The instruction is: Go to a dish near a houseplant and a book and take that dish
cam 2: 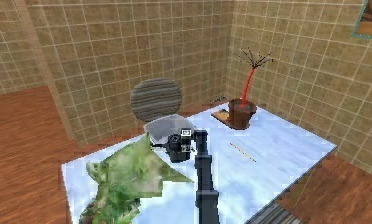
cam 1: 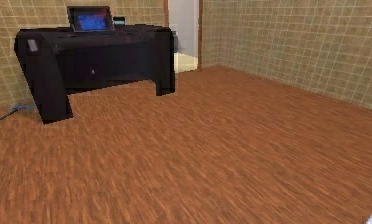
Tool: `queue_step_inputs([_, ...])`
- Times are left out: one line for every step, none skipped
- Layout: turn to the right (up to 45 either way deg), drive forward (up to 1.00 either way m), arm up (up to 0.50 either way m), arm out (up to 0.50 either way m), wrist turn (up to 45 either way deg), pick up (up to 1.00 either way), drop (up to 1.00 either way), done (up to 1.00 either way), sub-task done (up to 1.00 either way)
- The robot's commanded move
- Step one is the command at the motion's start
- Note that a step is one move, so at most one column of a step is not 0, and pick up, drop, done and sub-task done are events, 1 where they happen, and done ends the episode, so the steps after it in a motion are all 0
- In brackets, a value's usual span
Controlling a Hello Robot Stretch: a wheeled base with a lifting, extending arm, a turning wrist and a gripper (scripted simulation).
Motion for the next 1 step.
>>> queue_step_inputs([0.0, 0.0, 0.0, 0.0, 0.0, 0.0, 0.0, 1.0, 0.0])
